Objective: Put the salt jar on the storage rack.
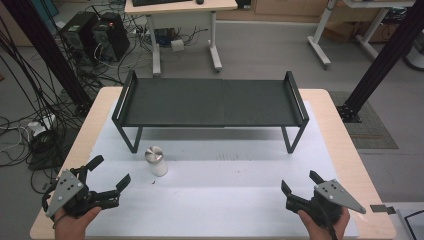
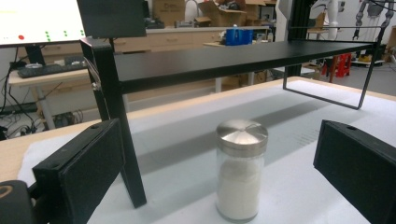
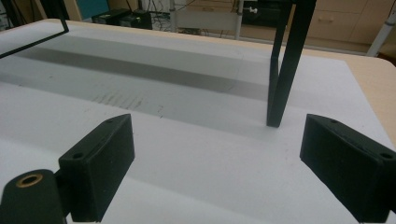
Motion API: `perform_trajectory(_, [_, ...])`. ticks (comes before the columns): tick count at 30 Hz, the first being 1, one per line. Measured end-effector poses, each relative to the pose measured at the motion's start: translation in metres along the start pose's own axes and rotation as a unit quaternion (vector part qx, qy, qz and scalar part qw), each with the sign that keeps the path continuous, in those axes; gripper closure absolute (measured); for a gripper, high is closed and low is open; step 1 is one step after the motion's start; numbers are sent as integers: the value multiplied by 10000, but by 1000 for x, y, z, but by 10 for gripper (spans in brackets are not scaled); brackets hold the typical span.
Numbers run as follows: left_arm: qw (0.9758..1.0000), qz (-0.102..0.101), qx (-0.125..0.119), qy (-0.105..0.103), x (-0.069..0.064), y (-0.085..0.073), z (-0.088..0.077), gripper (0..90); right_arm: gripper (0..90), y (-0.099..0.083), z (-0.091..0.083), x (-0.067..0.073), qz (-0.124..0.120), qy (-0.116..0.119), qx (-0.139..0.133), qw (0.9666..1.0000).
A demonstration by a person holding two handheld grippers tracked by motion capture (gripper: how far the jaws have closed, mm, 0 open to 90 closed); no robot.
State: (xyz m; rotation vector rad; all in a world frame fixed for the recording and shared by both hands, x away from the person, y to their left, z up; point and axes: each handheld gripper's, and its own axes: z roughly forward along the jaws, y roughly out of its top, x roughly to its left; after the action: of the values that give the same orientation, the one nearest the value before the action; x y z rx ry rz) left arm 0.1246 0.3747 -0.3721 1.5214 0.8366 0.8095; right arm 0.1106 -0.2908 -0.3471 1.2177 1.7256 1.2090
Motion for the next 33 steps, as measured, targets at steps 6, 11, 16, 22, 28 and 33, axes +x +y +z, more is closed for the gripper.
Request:
perform_trajectory(6, [10000, 38, -31, -49, 0, -2, 0, 18, 99, -2, 1, -1, 13, 14, 17, 10000])
perform_trajectory(11, [9999, 69, -16, -84, -1, -2, 1, 8, 99, -3, 4, -1, 12, 39, 45, 10000])
perform_trajectory(16, [9999, 102, -43, -106, -2, -4, 4, 6, 100, -4, 6, 0, 2, 73, 66, 10000])
perform_trajectory(22, [9997, 137, -65, -190, -3, -7, 12, 3, 99, -5, 5, 1, -13, 72, 65, 10000])
perform_trajectory(28, [9996, 169, -41, -243, -2, -6, 23, 3, 100, -5, 3, 3, -17, 66, 55, 10000])
perform_trajectory(33, [9996, 134, -49, -242, -2, -6, 30, 3, 99, -6, 0, 4, -6, 56, 38, 10000])
